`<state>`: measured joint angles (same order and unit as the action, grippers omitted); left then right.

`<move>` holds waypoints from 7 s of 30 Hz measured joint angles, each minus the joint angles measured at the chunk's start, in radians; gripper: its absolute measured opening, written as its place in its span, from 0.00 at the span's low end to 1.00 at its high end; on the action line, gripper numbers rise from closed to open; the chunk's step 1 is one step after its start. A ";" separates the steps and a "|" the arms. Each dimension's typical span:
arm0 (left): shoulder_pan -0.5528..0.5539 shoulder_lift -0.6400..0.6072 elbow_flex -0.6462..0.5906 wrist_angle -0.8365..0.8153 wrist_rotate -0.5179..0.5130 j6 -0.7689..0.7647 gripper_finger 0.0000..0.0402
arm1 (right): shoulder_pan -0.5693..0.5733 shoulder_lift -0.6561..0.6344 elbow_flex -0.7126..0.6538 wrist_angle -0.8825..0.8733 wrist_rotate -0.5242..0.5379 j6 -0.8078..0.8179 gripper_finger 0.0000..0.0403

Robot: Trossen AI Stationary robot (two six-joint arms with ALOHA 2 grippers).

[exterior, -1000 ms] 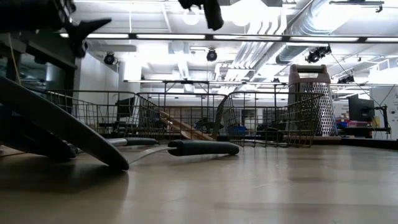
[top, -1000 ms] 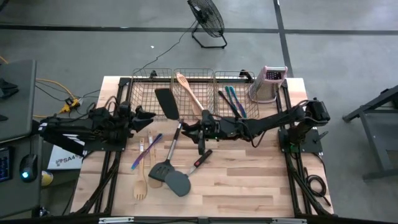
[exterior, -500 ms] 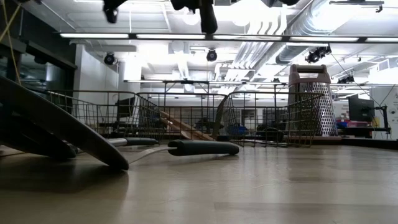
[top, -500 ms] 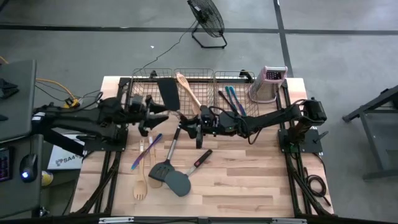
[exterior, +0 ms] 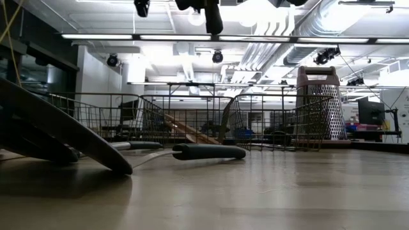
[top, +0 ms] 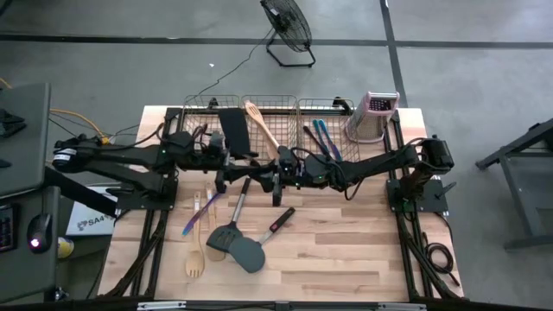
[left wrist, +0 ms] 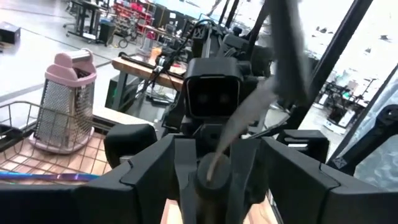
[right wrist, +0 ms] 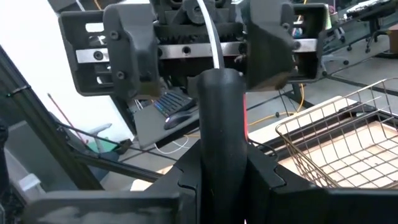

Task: Pick & Place Kitchen Items
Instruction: Put the black spatula into the left wire basket

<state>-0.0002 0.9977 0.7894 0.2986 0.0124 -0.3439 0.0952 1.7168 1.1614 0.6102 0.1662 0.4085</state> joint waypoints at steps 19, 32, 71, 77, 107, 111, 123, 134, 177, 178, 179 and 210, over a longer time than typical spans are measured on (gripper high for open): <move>0.000 0.032 0.023 -0.002 0.013 0.001 0.21 | 0.000 0.000 0.000 0.000 -0.018 -0.017 0.15; 0.000 0.032 0.023 -0.006 0.026 0.034 0.11 | 0.000 0.000 -0.001 -0.005 -0.036 -0.019 0.15; 0.000 0.033 0.023 -0.012 0.024 0.033 0.00 | 0.014 0.000 -0.001 -0.065 -0.039 0.041 0.52; 0.000 0.032 0.023 -0.012 0.024 0.033 0.00 | 0.014 0.000 -0.001 -0.075 -0.039 0.041 0.58; 0.000 -0.143 0.023 -0.368 -0.404 0.006 0.00 | 0.014 -0.129 0.000 -0.436 0.020 0.040 0.59; 0.000 -0.156 0.023 -0.454 -0.526 -0.031 0.00 | 0.014 -0.129 0.000 -0.449 0.042 0.040 0.59; 0.000 -0.159 0.023 -0.636 -0.784 -0.129 0.00 | 0.014 -0.129 0.000 -0.465 0.044 0.041 0.59; 0.067 -0.159 0.023 -0.804 -0.825 -0.299 0.00 | 0.009 -0.129 0.000 -0.474 0.044 0.040 0.59; 0.894 0.120 0.023 -0.826 0.059 -0.380 0.00 | 0.006 -0.128 0.000 -0.552 0.044 0.064 0.59; 0.894 0.128 0.023 -0.826 0.061 -0.390 0.00 | 0.006 -0.128 0.000 -0.557 0.044 0.064 0.59; 0.894 0.136 0.023 -0.826 0.066 -0.395 0.00 | 0.006 -0.127 0.000 -0.561 0.044 0.063 0.59; 0.921 0.424 0.025 -0.833 0.107 -0.455 0.00 | -0.092 -0.127 -0.001 -0.563 0.040 0.059 0.59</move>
<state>0.9206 1.4219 0.8143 -0.5342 0.1196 -0.7986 0.0036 1.5894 1.1606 0.0474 0.2066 0.4676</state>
